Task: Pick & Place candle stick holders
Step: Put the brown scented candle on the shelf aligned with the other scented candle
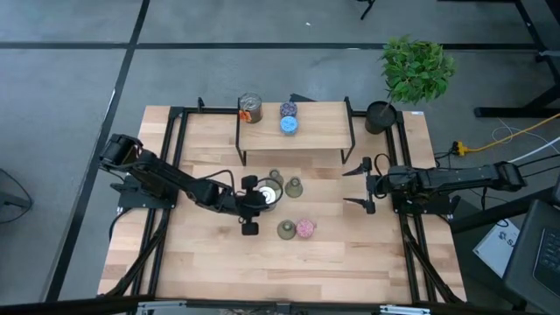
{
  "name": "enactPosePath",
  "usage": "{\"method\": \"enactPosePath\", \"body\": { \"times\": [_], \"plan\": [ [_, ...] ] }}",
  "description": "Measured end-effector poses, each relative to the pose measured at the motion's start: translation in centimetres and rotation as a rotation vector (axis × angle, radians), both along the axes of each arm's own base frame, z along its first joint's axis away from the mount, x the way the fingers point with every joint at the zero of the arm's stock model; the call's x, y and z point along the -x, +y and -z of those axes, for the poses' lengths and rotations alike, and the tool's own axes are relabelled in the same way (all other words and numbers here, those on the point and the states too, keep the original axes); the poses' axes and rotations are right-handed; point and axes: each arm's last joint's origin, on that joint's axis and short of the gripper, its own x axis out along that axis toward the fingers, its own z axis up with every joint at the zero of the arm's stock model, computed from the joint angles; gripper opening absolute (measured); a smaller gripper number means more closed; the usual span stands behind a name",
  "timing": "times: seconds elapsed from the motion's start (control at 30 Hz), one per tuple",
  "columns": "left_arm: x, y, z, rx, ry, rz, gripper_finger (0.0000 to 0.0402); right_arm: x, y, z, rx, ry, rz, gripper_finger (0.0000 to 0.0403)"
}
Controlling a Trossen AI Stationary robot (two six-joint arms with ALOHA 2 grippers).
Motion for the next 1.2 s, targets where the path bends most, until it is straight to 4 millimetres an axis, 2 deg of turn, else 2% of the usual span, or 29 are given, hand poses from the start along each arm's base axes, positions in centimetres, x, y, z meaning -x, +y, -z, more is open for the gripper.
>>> {"method": "enactPosePath", "body": {
  "times": [0.5, 1.2],
  "plan": [
    [2.2, -0.9, -1.7, -0.073, 0.005, -0.027, 0.0002, 0.0, 0.0, 0.0, 0.0, 0.0, -0.001, 0.0398],
    [2.7, -0.6, -2.9, -0.107, -0.039, -0.091, 0.0002, 0.0, 0.0, 0.0, 0.0, -0.001, -0.003, 0.0398]
  ]
}}
